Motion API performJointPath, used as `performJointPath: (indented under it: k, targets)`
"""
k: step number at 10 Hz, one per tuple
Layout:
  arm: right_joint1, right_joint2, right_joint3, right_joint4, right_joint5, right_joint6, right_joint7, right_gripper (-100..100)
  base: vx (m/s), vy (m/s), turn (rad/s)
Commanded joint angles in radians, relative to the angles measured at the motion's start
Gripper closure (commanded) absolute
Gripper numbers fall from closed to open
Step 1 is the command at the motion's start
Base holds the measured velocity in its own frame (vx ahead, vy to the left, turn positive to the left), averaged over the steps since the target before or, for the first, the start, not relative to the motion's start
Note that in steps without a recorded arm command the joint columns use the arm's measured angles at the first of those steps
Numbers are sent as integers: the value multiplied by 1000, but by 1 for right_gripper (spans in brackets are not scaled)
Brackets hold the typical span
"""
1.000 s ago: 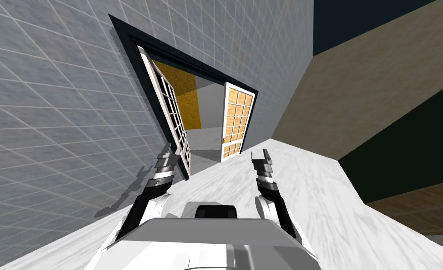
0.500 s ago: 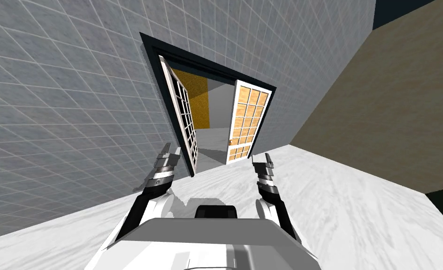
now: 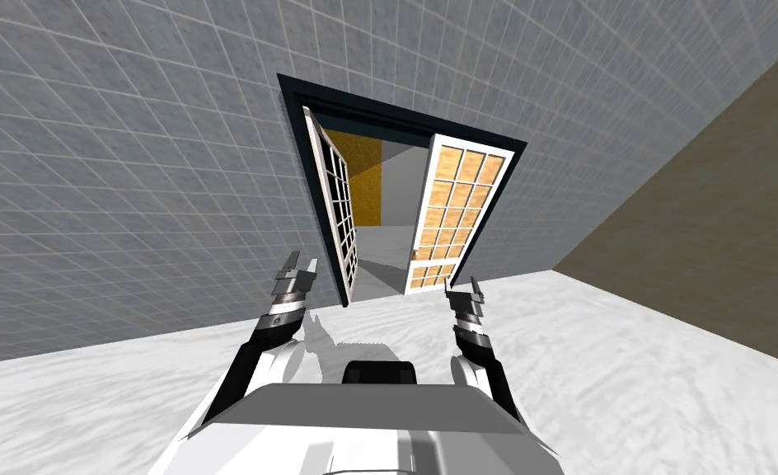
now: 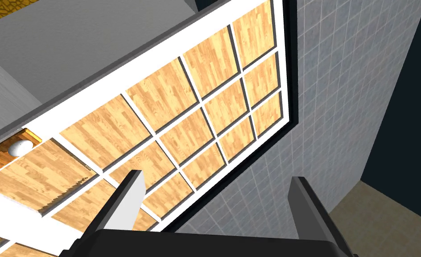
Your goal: Push the door open
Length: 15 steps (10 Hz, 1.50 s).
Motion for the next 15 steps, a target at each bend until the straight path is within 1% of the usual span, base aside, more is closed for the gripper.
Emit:
performJointPath:
  k: [1,4,6,7,8,10,12,13,14,15]
  targets:
    - [0,-1,-2,29,-19,-18,-22,-100,66,-91,193]
    - [8,-4,-11,93,-77,-56,-84,-100,78,-87,314]
    - [11,-5,-14,119,-100,-71,-108,-100,74,-90,226]
    - [14,-5,-18,146,-124,-86,-133,-100,67,-115,320]
    - [16,-5,-20,159,-135,-94,-146,-100,65,-130,372]
    - [22,-4,-27,213,-183,-125,-196,-100,63,-138,403]
    - [25,-4,-31,239,-207,-141,-221,-100,59,-116,199]
    - [29,-2,-34,266,-231,-156,-247,-100,38,-118,349]
    - [30,-1,-36,279,-243,-164,-259,-100,35,-123,322]
    - [33,0,-40,306,-267,-180,-285,-100,37,-119,305]
